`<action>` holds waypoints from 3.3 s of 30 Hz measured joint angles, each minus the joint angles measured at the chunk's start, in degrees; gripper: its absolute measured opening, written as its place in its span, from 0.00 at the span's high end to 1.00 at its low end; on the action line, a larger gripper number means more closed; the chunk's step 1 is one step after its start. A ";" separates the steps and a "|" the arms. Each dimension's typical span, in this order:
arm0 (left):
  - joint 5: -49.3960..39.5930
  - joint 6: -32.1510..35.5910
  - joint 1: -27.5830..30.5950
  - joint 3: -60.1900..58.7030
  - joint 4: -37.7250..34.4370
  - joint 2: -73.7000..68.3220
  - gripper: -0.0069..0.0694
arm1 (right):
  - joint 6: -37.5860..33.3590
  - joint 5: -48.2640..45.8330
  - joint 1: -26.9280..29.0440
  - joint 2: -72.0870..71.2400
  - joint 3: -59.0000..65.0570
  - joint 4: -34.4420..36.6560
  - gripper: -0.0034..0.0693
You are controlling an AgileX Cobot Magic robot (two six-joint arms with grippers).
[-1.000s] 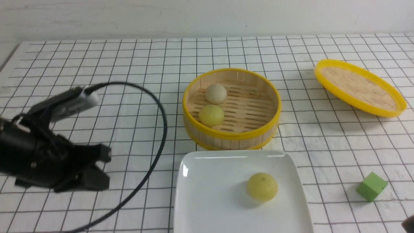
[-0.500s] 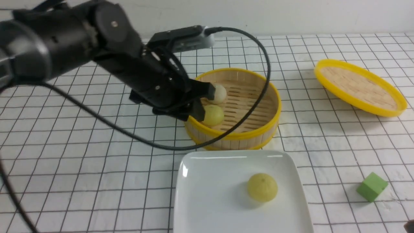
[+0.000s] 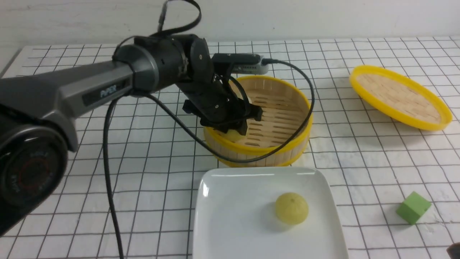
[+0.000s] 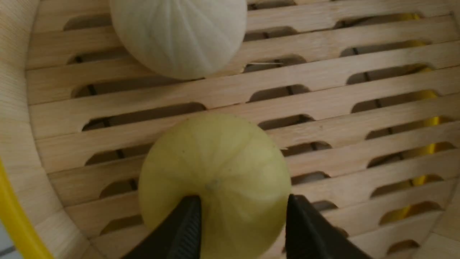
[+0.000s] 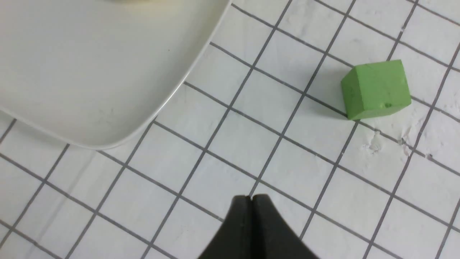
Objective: Put the steamed buns into the plate on the white-black tablecloth.
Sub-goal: 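Reach into the bamboo steamer and grasp a bun with the left gripper, then carry the bun from the bamboo steamer to the plate with the left gripper, then reach into the bamboo steamer and grasp a bun with the left gripper, then carry the bun from the bamboo steamer to the plate with the left gripper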
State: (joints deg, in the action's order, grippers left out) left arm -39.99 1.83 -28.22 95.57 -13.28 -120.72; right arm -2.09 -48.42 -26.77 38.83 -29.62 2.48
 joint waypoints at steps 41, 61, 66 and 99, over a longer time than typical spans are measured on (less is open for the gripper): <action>-9.36 -2.69 -0.07 -24.89 -10.03 17.27 0.54 | 0.05 0.13 0.00 0.00 0.10 0.85 0.93; -20.29 -16.39 -0.07 16.94 0.64 3.16 0.90 | 0.05 1.03 0.00 0.00 0.10 0.90 0.89; -20.27 -19.17 -0.07 26.68 4.02 -4.49 0.82 | 0.05 1.57 0.00 0.00 0.10 0.90 0.87; -30.38 -16.20 -0.07 32.20 12.90 1.04 0.87 | 0.05 1.89 0.00 0.00 0.10 1.00 0.81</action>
State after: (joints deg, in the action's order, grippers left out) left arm -70.38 -14.37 -28.29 127.77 -0.38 -119.68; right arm -2.05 -46.53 -26.77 38.83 -29.51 3.48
